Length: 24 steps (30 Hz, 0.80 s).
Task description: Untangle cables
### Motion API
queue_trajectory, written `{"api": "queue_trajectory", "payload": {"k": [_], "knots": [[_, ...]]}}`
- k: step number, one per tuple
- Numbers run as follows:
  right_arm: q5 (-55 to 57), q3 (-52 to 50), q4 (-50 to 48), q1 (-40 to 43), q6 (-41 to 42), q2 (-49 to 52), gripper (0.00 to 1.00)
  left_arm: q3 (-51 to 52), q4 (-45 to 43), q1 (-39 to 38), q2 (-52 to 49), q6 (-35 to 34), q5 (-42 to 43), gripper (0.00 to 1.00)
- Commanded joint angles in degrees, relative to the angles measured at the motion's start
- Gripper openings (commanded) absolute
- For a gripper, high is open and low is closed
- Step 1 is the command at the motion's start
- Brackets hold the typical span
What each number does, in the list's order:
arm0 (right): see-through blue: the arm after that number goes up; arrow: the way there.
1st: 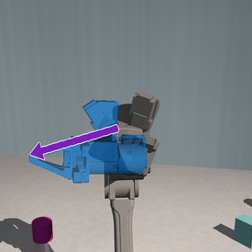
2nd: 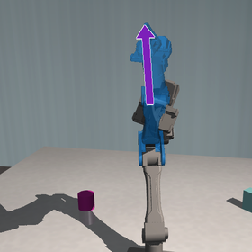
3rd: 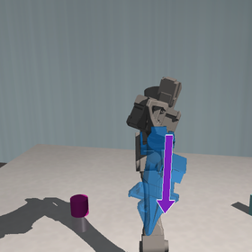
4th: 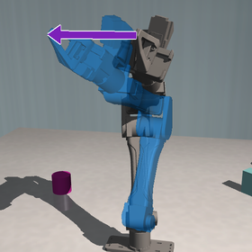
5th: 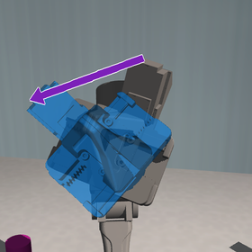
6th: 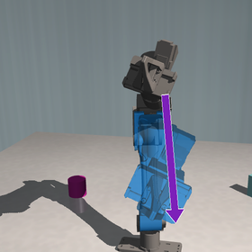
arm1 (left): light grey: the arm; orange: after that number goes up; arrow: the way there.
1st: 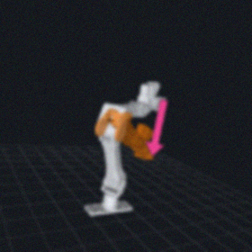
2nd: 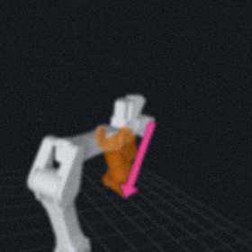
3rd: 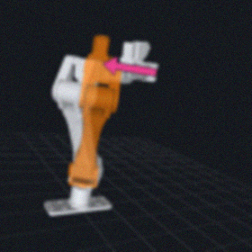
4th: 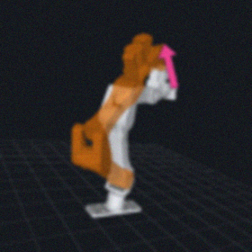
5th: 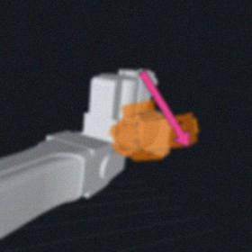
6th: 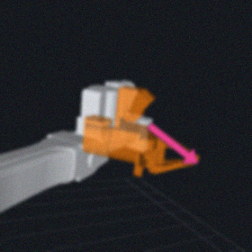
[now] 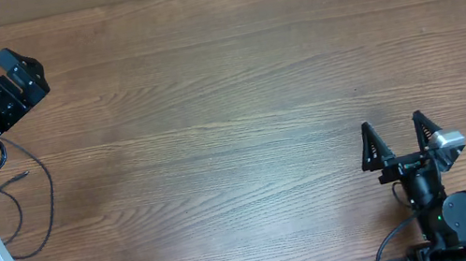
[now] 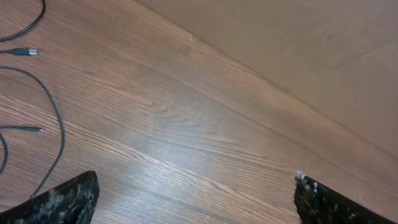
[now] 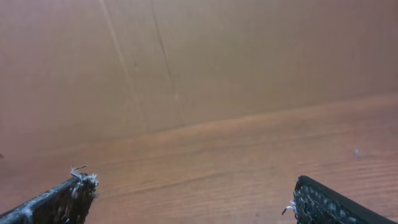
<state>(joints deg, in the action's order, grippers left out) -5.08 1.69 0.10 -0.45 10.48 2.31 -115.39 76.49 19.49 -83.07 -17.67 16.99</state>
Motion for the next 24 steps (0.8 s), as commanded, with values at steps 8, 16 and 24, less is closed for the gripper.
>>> {"api": "queue_trajectory", "payload": {"k": [8, 16, 24], "knots": [[0.6, -1.2, 4.4, 0.2, -0.4, -2.2, 1.00, 0.1, -0.1, -0.1, -0.1, -0.3, 0.4, 0.99], [1.0, -1.2, 4.3, 0.2, -0.5, -2.1, 1.00, 0.1, -0.1, -0.1, -0.1, -0.3, 0.4, 0.99], [1.0, -1.2, 4.3, 0.2, -0.5, -2.1, 1.00, 0.1, -0.1, -0.1, -0.1, -0.3, 0.4, 1.00]]}}
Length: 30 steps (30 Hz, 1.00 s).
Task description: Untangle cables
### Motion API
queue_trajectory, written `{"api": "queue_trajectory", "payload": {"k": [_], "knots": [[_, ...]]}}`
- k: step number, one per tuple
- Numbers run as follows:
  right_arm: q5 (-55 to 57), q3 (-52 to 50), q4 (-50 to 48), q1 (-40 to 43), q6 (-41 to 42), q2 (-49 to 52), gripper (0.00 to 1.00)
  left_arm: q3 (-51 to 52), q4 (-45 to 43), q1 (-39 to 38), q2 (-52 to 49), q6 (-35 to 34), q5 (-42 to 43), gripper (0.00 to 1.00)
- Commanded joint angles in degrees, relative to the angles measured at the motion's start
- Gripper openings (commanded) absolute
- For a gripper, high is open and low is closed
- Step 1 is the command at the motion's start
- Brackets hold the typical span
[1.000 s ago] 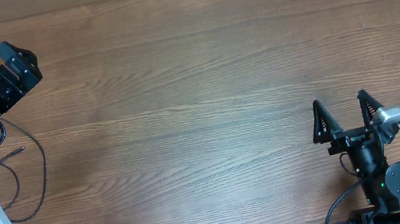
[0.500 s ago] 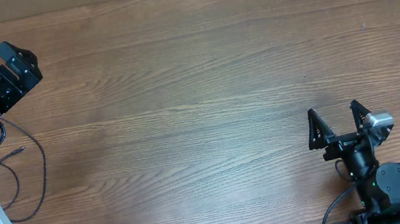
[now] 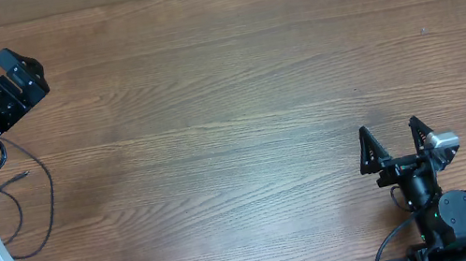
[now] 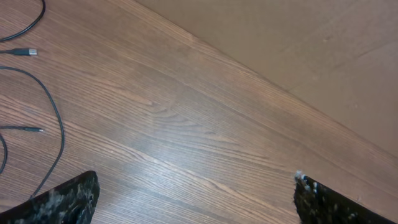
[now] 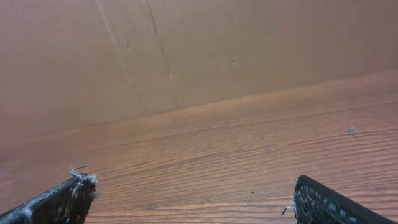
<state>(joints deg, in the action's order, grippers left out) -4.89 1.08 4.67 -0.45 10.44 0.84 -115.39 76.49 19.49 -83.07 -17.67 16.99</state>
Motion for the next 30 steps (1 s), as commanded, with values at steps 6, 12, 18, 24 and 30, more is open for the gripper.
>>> {"api": "queue_trajectory", "payload": {"k": [6, 12, 18, 24, 30], "knots": [[0.8, -0.6, -0.2, 0.2, -0.4, -0.7, 1.00, 0.1, -0.1, -0.1, -0.1, -0.3, 0.4, 1.00], [0.8, -0.6, -0.2, 0.2, -0.4, -0.7, 1.00, 0.1, 0.0, -0.6, 0.0, -0.3, 0.4, 1.00], [0.8, -0.6, -0.2, 0.2, -0.5, -0.7, 1.00, 3.0, 0.0, -8.9, 7.2, -0.3, 0.3, 0.99], [0.8, -0.6, -0.2, 0.2, -0.4, -0.7, 1.00, 28.4, -7.9, -14.6, 23.5, 1.4, -4.9, 1.00], [0.8, -0.6, -0.2, 0.2, -0.4, -0.7, 1.00, 59.4, -37.9, -14.6, 44.5, 13.3, -6.0, 1.00]]}}
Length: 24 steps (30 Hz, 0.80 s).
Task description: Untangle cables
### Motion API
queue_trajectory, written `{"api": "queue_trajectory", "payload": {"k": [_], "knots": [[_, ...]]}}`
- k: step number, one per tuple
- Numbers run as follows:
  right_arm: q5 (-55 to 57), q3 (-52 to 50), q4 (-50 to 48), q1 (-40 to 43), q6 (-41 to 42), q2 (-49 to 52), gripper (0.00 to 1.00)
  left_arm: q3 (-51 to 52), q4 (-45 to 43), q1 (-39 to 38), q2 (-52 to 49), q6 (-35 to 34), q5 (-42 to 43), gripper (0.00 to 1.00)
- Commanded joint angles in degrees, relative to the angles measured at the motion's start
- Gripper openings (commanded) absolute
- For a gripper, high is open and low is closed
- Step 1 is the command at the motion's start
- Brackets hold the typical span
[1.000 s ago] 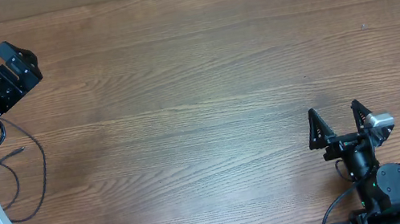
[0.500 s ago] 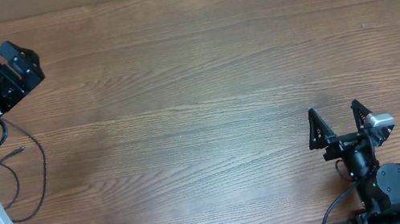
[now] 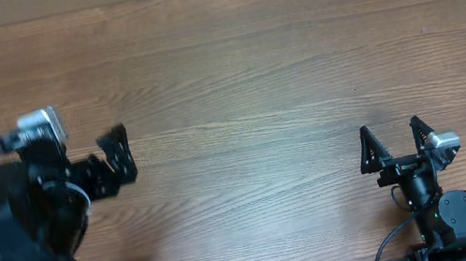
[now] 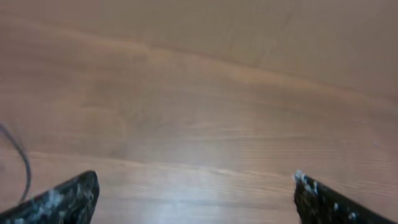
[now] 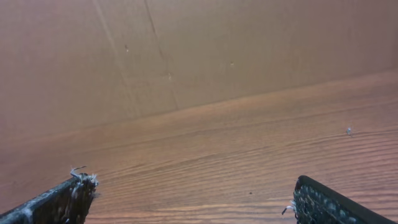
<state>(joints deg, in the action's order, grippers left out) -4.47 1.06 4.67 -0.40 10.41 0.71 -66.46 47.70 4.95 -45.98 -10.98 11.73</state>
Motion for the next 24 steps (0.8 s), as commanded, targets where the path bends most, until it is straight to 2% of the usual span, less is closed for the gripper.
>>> {"api": "queue_trajectory", "payload": {"k": [1, 4, 10, 13, 16, 18, 24], "knots": [[0.4, -0.6, -0.2, 0.2, -0.4, -0.5, 1.00, 12.9, -12.1, -0.1, 8.7, 6.8, -0.7, 1.00], [0.4, -0.6, -0.2, 0.2, -0.4, -0.5, 1.00, 26.8, -29.9, -0.1, 15.9, 6.8, -1.2, 1.00], [0.4, -0.6, -0.2, 0.2, -0.4, -0.5, 1.00, 44.7, -45.9, -0.2, 27.6, 8.2, -2.8, 0.99], [0.4, -0.6, -0.2, 0.2, -0.4, -0.5, 1.00, 49.5, -49.1, -0.2, 31.4, 10.5, -3.2, 1.00], [0.4, -0.6, -0.2, 0.2, -0.4, -0.5, 1.00, 53.4, -49.6, -3.0, 37.7, 17.2, -6.5, 1.00], [0.4, -0.6, -0.2, 0.2, -0.4, -0.5, 1.00, 54.9, -49.7, -4.8, 40.5, 17.9, -11.0, 0.99], [0.4, -0.6, -0.2, 0.2, -0.4, -0.5, 1.00, 62.4, -49.7, -4.5, 45.8, 17.6, -11.7, 1.00]]}}
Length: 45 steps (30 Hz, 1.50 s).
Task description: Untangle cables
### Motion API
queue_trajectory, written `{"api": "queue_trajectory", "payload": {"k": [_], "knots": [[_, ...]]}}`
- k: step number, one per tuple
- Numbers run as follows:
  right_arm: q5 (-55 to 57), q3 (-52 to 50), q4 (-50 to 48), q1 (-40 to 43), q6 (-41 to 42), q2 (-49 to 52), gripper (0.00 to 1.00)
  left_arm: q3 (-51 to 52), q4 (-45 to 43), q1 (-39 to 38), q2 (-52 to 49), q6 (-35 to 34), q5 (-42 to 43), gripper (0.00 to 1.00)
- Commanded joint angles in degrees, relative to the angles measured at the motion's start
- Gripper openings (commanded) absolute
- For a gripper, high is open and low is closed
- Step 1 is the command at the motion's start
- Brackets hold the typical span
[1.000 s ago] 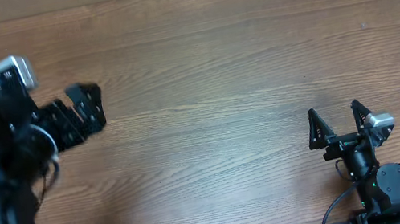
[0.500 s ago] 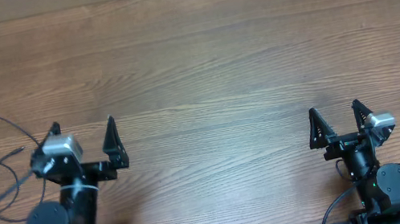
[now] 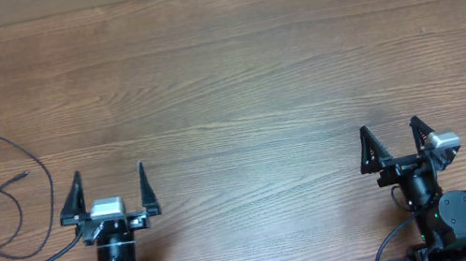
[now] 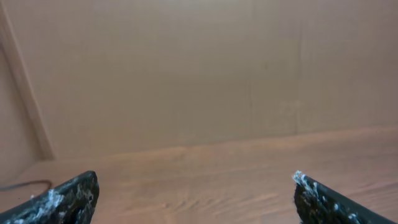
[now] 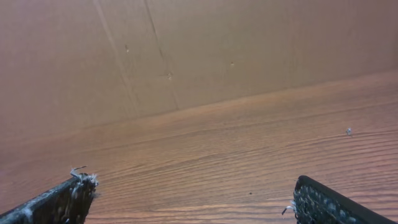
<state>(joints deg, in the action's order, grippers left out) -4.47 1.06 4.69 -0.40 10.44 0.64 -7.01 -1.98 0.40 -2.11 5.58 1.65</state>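
Note:
Thin black cables lie in loose loops at the table's far left edge in the overhead view, their plug ends spread apart. A short piece of cable [image 4: 25, 184] shows at the left edge of the left wrist view. My left gripper [image 3: 108, 185] stands open near the front edge, right of the cables, nothing between its fingers. At the front right my right gripper [image 3: 393, 139] is open and holds nothing too. In both wrist views the fingertips [image 4: 68, 196] [image 5: 323, 199] frame bare wood.
The wooden table [image 3: 244, 81] stretches between the two arms. A brown cardboard wall [image 5: 186, 50] rises behind the table's far edge, seen also as the wall [image 4: 186, 74] in the left wrist view.
The left arm has gone from mid-left of the table to the front edge, its open gripper now pointing to the far wall. The cables lie fully uncovered. The right arm is unchanged.
The left arm first reached over the far left corner, open above the cables, and stayed there. Later it was drawn back toward the middle left. Now it rests at the front edge. The right gripper pulled back slightly early on, then stayed open.

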Motion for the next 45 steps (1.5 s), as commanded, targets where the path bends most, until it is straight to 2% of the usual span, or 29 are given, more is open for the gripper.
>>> {"api": "queue_trajectory", "payload": {"k": [1, 4, 6, 45], "knots": [[0.4, -0.6, -0.3, 0.2, -0.4, -0.5, 1.00, 4.0, -1.1, 0.0, 1.9, 0.6, -1.6, 1.00], [0.4, -0.6, -0.3, 0.2, -0.4, -0.5, 1.00, 6.0, -0.9, 0.0, 1.9, 0.6, -1.6, 0.99], [0.4, -0.6, -0.3, 0.2, -0.4, -0.5, 1.00, 6.7, 6.5, 0.0, 1.9, 0.0, -0.9, 0.99], [0.4, -0.6, -0.3, 0.2, -0.4, -0.5, 1.00, 6.7, 6.4, 0.1, 1.9, -0.4, -0.6, 1.00]]}}
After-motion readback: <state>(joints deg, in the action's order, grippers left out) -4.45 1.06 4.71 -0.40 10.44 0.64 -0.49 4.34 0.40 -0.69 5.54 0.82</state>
